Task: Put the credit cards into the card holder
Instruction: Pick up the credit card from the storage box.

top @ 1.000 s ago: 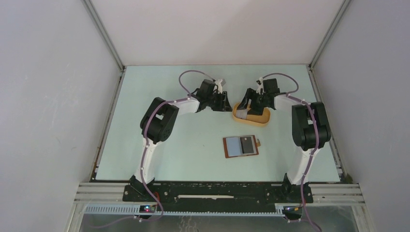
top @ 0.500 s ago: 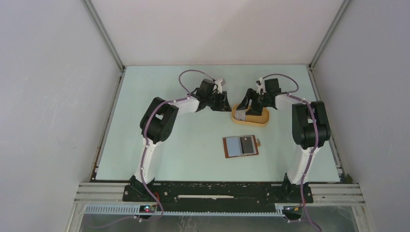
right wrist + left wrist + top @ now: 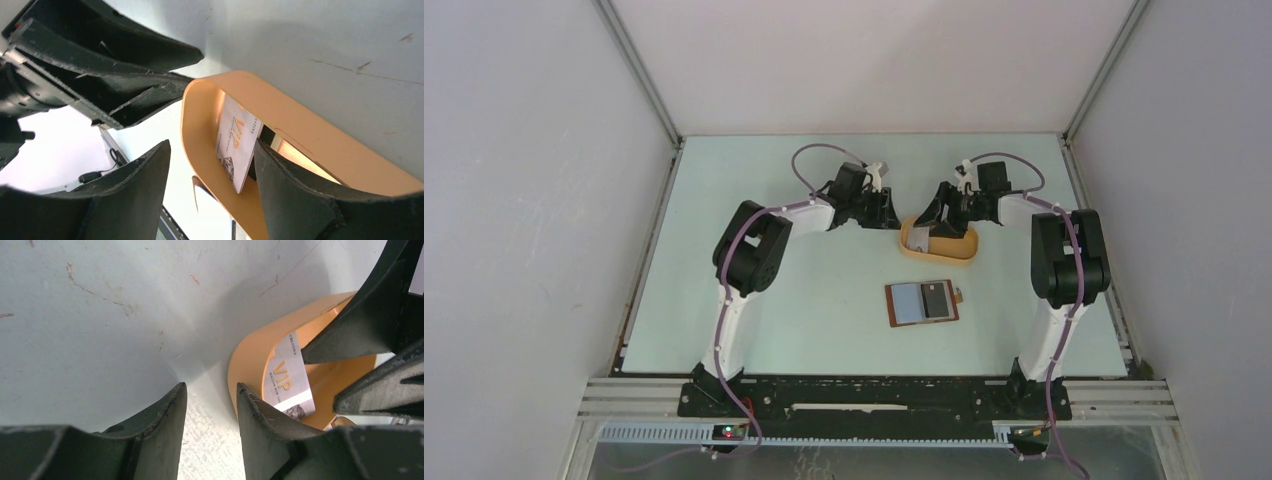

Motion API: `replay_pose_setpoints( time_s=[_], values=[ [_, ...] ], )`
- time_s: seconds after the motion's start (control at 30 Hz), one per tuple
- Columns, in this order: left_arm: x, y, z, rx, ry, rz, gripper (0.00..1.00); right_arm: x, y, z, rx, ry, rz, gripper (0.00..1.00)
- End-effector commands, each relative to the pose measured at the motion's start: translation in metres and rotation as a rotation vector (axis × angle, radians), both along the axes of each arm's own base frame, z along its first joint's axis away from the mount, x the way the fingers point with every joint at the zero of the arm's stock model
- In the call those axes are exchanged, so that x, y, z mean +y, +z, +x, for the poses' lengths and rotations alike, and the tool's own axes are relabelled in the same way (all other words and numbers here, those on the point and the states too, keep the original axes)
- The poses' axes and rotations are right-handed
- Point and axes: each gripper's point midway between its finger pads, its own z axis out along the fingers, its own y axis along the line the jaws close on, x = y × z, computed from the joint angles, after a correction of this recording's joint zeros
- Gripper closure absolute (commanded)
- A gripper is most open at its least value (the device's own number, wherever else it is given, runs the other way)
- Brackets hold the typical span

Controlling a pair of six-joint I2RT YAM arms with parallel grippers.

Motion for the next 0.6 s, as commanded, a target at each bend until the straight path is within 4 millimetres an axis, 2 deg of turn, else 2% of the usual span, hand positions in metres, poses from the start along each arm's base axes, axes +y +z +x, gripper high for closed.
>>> replay_pose_setpoints(
  time_s=[0.0,0.17,0.4,0.57],
  values=[
    [-0.021,0.015,-0.004,-0.02,-0.06,-0.046,0.52,0.032,0.048,-0.011,-0.084,0.13,0.135,0.3],
    [-0.019,0.016,-0.003,-0.018,-0.056,-0.046,0.52,0.031,0.046,-0.011,-0.078,0.128,0.13,0.33],
    [-0.019,0.016,-0.004,-0.015,-0.057,-0.048,0.52,0.032,0.039,-0.012,-0.051,0.128,0.135,0.43],
    [-0.02,0.016,-0.005,-0.011,-0.06,-0.05,0.52,0.035,0.031,-0.014,-0.025,0.134,0.127,0.44]
  ],
)
